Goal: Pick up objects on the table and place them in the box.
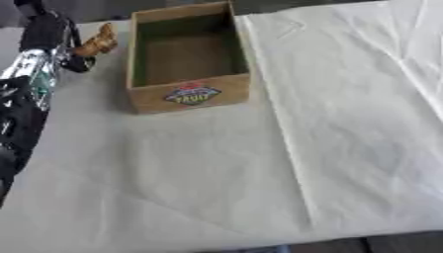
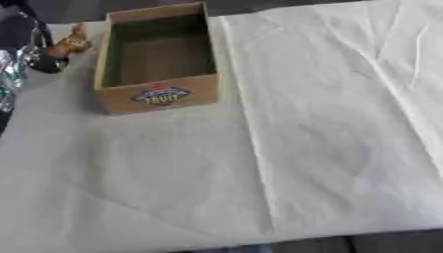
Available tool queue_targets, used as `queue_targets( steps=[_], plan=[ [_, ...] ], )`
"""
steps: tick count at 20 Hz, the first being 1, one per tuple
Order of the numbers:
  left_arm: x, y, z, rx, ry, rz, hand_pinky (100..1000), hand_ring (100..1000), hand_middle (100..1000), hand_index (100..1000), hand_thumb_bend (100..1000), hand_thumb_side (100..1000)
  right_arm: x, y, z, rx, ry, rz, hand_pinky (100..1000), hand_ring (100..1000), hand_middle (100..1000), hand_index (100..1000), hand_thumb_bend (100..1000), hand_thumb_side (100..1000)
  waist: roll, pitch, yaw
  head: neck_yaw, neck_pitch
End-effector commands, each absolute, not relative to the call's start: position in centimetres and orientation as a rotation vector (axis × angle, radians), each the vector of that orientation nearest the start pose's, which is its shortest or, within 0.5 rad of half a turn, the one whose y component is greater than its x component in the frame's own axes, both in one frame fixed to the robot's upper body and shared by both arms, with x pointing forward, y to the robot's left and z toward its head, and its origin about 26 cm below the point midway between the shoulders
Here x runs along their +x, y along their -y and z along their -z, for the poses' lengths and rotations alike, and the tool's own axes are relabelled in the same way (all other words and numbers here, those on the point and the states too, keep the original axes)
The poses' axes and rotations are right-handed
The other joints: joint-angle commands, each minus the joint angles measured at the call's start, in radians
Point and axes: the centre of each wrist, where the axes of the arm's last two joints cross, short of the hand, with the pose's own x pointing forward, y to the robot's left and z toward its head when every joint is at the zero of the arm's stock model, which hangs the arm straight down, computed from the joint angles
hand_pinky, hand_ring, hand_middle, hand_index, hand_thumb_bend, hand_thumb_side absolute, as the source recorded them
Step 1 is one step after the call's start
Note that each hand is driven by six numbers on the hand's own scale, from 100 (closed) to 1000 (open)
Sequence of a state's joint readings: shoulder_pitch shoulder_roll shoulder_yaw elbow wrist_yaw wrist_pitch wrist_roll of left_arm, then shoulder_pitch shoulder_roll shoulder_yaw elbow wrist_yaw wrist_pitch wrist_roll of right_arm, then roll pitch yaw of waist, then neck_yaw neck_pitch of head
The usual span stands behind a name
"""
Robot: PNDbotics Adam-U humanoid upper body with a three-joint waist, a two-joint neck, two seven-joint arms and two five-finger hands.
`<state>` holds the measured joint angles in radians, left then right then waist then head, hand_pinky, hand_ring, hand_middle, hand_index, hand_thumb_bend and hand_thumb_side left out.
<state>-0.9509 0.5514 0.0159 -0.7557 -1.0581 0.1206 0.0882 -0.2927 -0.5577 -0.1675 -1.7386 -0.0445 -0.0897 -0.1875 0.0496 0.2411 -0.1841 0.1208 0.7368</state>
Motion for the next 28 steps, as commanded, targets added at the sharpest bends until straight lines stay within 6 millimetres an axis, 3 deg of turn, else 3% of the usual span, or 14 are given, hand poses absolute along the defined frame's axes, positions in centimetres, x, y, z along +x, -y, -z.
queue_targets(
  steps=[1,6,12,16,20,28],
  plan=[
    [47.0,-37.8,-23.5,1.517,1.346,0.817,339,298,225,280,351,100,32.2,37.2,-20.0,-0.610,2.186,-0.175,443,588,682,844,100,313,-0.007,-0.027,0.003,-0.003,-0.002],
    [46.8,-35.3,-26.4,1.505,1.478,0.866,342,301,228,285,347,100,32.1,37.3,-19.7,-0.612,2.178,-0.173,443,589,683,845,100,312,-0.012,-0.036,0.008,-0.004,0.005],
    [47.2,-29.8,-28.0,1.427,1.631,0.985,346,304,231,288,346,100,32.2,37.2,-19.6,-0.600,2.178,-0.176,444,589,683,845,100,312,-0.019,-0.039,0.001,0.004,0.006],
    [47.7,-26.6,-27.4,1.377,1.654,1.092,359,311,238,298,360,100,32.3,37.0,-19.6,-0.592,2.180,-0.177,444,589,682,845,100,312,-0.022,-0.038,-0.008,0.012,0.006],
    [48.1,-24.7,-26.1,1.333,1.637,1.182,370,316,244,307,371,100,32.3,37.0,-19.6,-0.586,2.180,-0.176,444,589,682,845,100,314,-0.023,-0.036,-0.010,0.014,0.006],
    [48.7,-24.1,-22.5,1.169,1.480,1.326,454,382,312,380,429,100,32.3,36.9,-19.6,-0.581,2.181,-0.174,444,590,682,845,100,316,-0.025,-0.035,-0.004,0.009,0.006]
  ],
)
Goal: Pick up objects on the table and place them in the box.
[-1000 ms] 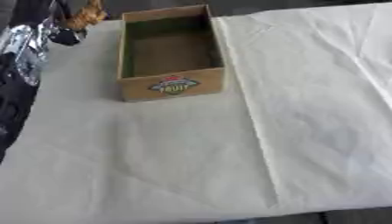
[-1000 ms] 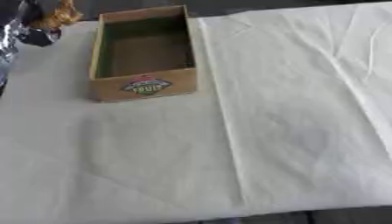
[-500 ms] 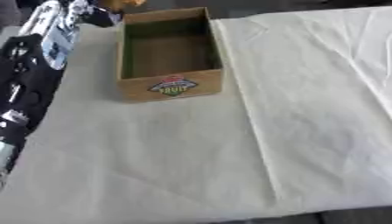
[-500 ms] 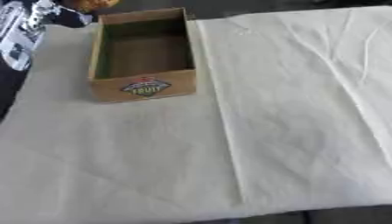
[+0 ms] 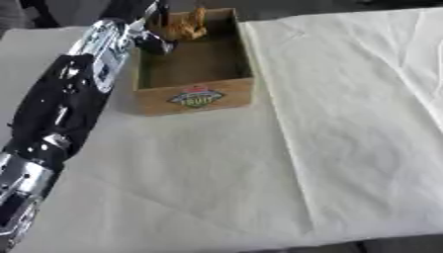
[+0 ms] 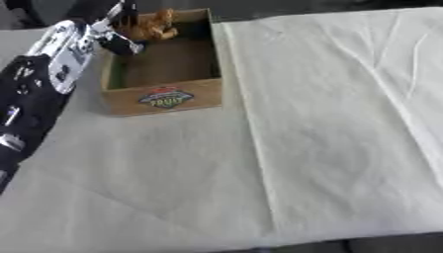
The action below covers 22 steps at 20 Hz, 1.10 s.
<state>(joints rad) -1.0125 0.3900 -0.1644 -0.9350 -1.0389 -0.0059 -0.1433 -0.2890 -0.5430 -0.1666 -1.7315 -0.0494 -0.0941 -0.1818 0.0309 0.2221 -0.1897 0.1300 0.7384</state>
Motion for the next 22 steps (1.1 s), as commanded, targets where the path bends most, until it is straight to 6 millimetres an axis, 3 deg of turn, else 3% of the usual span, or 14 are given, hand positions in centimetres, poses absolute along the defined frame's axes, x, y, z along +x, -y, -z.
queue_targets(
  steps=[1,7,8,9,10,11,13,17,18,22],
  plan=[
    [48.8,-24.2,-22.2,1.139,1.457,1.339,463,390,324,394,436,100,32.3,36.9,-19.5,-0.580,2.181,-0.174,444,590,682,845,100,316,-0.006,-0.016,0.003,0.000,0.004],
    [48.8,-24.1,-21.0,0.970,1.406,1.388,488,430,375,441,503,100,32.3,36.9,-19.5,-0.580,2.180,-0.173,445,589,682,845,100,317,-0.007,-0.018,0.008,-0.002,0.000],
    [48.8,-24.0,-21.0,0.957,1.407,1.397,547,509,481,553,670,100,32.3,36.9,-19.5,-0.580,2.180,-0.172,445,590,682,845,100,317,-0.007,-0.019,0.009,-0.002,0.000],
    [48.7,-24.0,-21.1,0.948,1.410,1.405,568,537,523,609,758,153,32.3,36.9,-19.5,-0.580,2.180,-0.172,445,589,682,845,100,317,-0.007,-0.019,0.009,-0.002,0.000],
    [48.7,-23.9,-21.4,0.950,1.422,1.407,615,597,592,689,923,285,32.3,36.9,-19.5,-0.580,2.179,-0.172,445,589,681,845,100,318,-0.006,-0.020,0.010,-0.002,-0.001],
    [48.6,-23.9,-21.7,0.958,1.438,1.407,635,622,624,725,979,368,32.3,36.9,-19.5,-0.581,2.179,-0.171,445,589,681,845,100,318,-0.007,-0.020,0.010,-0.003,-0.001],
    [48.3,-23.8,-22.3,0.985,1.483,1.395,675,672,684,772,1000,471,32.3,36.9,-19.4,-0.581,2.177,-0.170,445,589,681,845,100,318,-0.007,-0.021,0.012,-0.004,-0.001],
    [48.0,-23.7,-22.8,1.019,1.543,1.373,679,677,688,774,1000,479,32.3,36.9,-19.4,-0.580,2.177,-0.169,445,589,681,845,100,319,-0.007,-0.021,0.012,-0.003,-0.001],
    [47.9,-23.5,-23.2,1.019,1.567,1.365,700,692,704,776,1000,609,32.3,36.9,-19.4,-0.580,2.175,-0.168,446,589,681,845,100,318,-0.009,-0.024,0.014,-0.004,0.000],
    [47.1,-24.1,-27.2,1.041,1.801,1.243,674,667,674,742,1000,597,32.2,37.1,-19.3,-0.587,2.171,-0.163,446,590,681,844,100,318,-0.014,-0.026,0.031,-0.011,0.001]
  ],
)
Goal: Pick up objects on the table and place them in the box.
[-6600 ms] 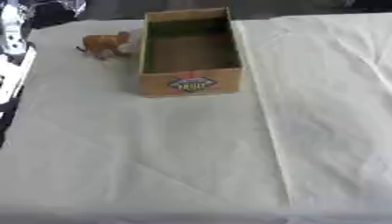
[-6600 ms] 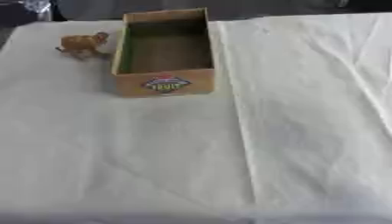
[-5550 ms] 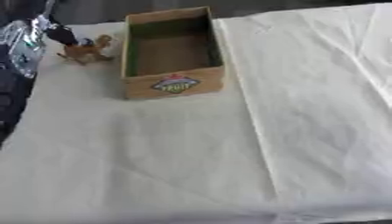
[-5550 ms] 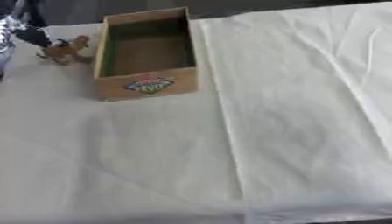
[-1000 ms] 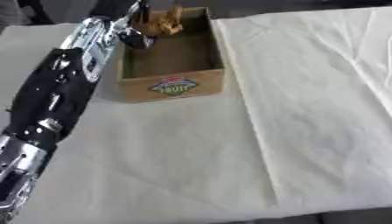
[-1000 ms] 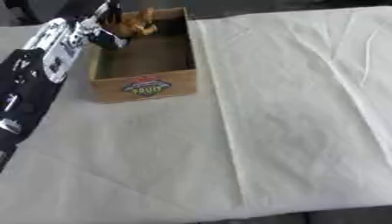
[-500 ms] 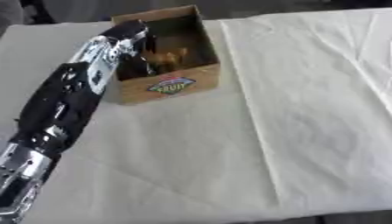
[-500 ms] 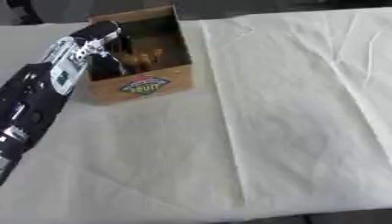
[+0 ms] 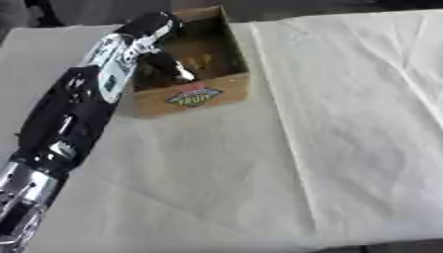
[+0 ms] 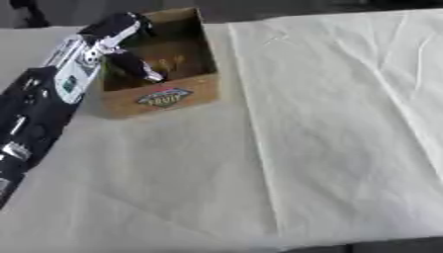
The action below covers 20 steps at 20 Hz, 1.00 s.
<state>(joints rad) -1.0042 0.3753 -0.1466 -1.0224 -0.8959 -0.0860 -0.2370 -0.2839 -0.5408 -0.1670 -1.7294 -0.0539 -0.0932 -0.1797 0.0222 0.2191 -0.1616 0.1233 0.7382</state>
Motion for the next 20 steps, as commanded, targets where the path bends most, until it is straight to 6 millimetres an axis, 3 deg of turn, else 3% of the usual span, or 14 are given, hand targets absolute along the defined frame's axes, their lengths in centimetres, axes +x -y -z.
queue_targets(
  steps=[1,5,8,9,10,13,20],
  plan=[
    [46.7,-24.6,-27.9,1.049,1.852,1.212,664,657,663,727,1000,591,32.2,37.1,-19.2,-0.589,2.169,-0.162,446,590,681,844,100,318,-0.005,-0.024,0.006,-0.005,0.001],
    [45.0,-26.7,-29.8,1.096,1.995,1.055,645,638,641,706,1000,560,32.1,37.4,-19.2,-0.598,2.166,-0.154,445,589,681,843,100,317,-0.009,-0.026,0.024,-0.013,0.002],
    [43.5,-28.5,-29.8,1.136,2.022,0.954,636,632,634,698,990,565,32.1,37.5,-19.2,-0.606,2.165,-0.150,445,589,680,840,100,314,-0.014,-0.026,0.043,-0.022,0.001],
    [43.0,-29.1,-29.5,1.144,2.022,0.922,633,629,631,696,974,567,32.1,37.6,-19.2,-0.610,2.165,-0.147,445,589,680,840,100,314,-0.016,-0.026,0.051,-0.024,0.001],
    [42.7,-29.7,-28.9,1.147,2.013,0.886,617,618,619,687,888,577,32.1,37.6,-19.3,-0.613,2.166,-0.144,445,589,680,840,100,312,-0.018,-0.026,0.058,-0.025,0.002],
    [41.8,-30.8,-26.6,1.128,1.978,0.783,603,610,611,682,837,579,32.1,37.7,-19.4,-0.620,2.170,-0.143,445,590,681,839,100,310,-0.020,-0.028,0.077,-0.025,0.009],
    [38.9,-31.4,-22.7,1.061,1.971,0.567,581,600,602,675,759,590,32.6,37.6,-20.1,-0.621,2.186,-0.143,445,597,691,832,100,305,-0.018,-0.032,0.107,-0.027,0.029]
  ],
)
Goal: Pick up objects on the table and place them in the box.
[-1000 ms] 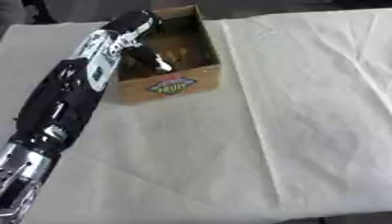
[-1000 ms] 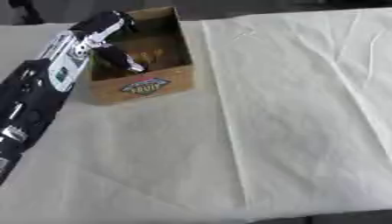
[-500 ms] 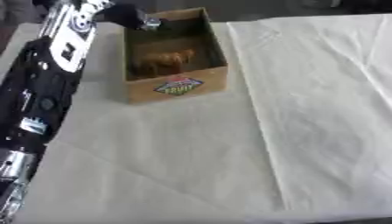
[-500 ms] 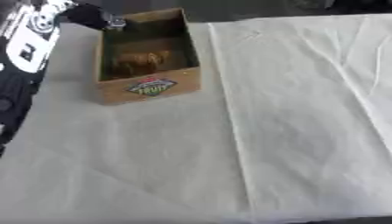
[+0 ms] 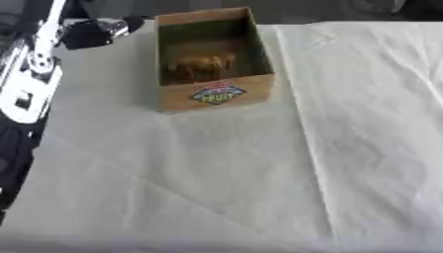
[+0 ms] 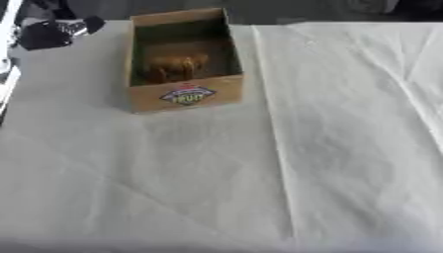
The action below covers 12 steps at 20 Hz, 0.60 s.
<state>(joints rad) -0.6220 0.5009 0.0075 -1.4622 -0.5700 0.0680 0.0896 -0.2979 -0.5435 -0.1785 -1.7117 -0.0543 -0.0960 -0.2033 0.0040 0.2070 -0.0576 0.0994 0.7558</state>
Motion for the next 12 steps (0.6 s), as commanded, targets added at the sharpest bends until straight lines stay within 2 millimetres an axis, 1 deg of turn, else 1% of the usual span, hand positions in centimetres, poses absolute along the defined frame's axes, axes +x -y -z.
queue_targets(
  steps=[1,5,7,9,12],
  plan=[
    [38.5,-31.3,-22.3,1.050,1.980,0.545,578,599,601,675,752,590,32.7,37.5,-20.2,-0.619,2.188,-0.142,445,597,691,832,100,305,0.000,-0.020,0.006,-0.003,0.012],
    [37.4,-31.1,-21.3,1.009,2.016,0.473,571,594,598,673,743,592,33.0,37.3,-20.4,-0.611,2.194,-0.138,444,597,691,829,100,305,-0.001,-0.018,0.010,0.001,0.014],
    [37.2,-30.9,-20.6,0.985,2.025,0.438,563,584,590,671,720,595,33.1,37.3,-20.5,-0.611,2.196,-0.134,443,596,690,825,100,309,-0.002,-0.016,0.008,0.003,0.012],
    [37.2,-30.9,-20.1,0.961,2.035,0.405,563,584,590,671,720,595,33.1,37.2,-20.5,-0.610,2.197,-0.132,443,596,690,825,100,309,-0.002,-0.015,0.007,0.004,0.010],
    [37.1,-30.8,-19.5,0.918,2.053,0.358,555,575,581,666,706,593,33.2,37.1,-20.6,-0.608,2.199,-0.134,443,595,689,824,100,309,-0.005,-0.011,0.002,-0.007,0.006]
  ],
)
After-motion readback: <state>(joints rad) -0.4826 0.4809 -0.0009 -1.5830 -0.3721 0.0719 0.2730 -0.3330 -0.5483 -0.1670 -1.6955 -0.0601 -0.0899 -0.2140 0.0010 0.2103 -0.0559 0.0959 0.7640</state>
